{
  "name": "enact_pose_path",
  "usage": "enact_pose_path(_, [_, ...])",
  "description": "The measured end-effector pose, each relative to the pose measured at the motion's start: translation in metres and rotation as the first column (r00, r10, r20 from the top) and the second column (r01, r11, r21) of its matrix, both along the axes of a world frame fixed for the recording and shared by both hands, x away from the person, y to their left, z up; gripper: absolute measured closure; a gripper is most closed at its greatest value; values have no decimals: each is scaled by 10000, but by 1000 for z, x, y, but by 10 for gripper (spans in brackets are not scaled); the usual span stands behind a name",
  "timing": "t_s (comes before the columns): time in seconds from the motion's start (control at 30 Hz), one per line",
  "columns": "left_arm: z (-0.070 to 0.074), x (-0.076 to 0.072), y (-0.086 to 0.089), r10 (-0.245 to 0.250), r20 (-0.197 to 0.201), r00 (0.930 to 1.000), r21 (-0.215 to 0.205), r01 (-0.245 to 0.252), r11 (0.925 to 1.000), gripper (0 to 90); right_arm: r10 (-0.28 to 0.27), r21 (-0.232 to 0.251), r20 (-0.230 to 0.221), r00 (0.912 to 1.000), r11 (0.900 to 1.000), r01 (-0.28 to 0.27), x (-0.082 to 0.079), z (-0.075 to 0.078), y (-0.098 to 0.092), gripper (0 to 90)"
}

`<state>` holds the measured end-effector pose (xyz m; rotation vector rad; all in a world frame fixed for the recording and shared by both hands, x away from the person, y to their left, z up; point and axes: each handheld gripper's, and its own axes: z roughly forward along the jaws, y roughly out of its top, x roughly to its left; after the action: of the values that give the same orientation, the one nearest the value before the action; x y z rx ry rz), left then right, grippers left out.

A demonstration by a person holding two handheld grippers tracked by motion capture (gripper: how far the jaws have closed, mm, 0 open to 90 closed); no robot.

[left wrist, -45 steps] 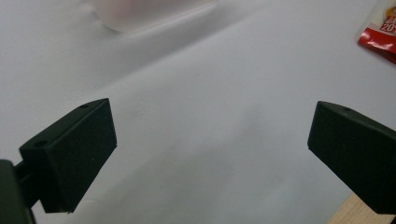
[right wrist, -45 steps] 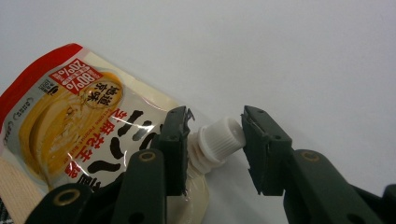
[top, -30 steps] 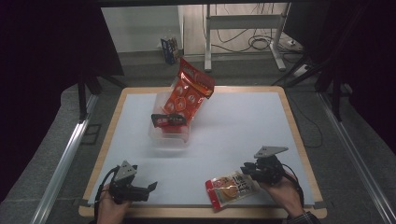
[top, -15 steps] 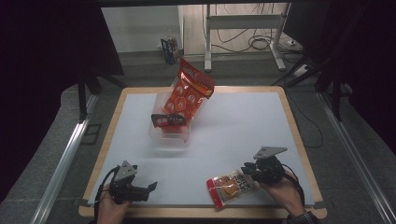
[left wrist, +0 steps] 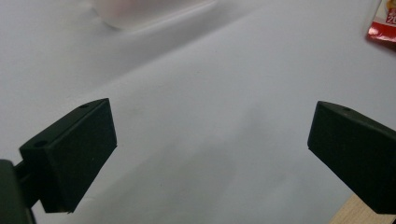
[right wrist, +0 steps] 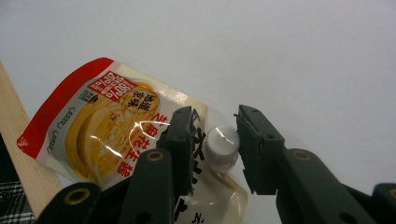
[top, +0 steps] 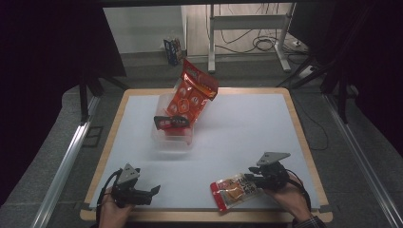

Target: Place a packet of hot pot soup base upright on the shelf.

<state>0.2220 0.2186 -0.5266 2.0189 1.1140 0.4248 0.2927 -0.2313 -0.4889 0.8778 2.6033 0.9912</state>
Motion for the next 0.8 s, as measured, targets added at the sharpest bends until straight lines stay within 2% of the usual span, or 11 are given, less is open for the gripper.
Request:
enact_pose_path(0.17, [0,0,0,-12,1,10000,32,12,10000,13,-10,-89,-58,10000,10000,10,1,-1,-1,658])
enact_pose_path(0.23, [0,0,0,-16,6,10000,42,16,10000,13,129,-756,-460,9989,9970,-163,2,-8,2,658])
enact_pose_path(0.3, [0,0,0,-8,14,10000,6,8,10000,13,200,-1236,-216,9996,9921,-225,0,-14,5,697])
enact_pose_path(0.53, [0,0,0,-19,-4,10000,26,19,10000,13,13,-626,-662,9978,9980,-54,5,-16,1,700])
enact_pose_path(0.8, [0,0,-1,-22,6,10000,53,21,10000,13,-218,-517,-1009,9947,9985,166,8,-12,-1,712])
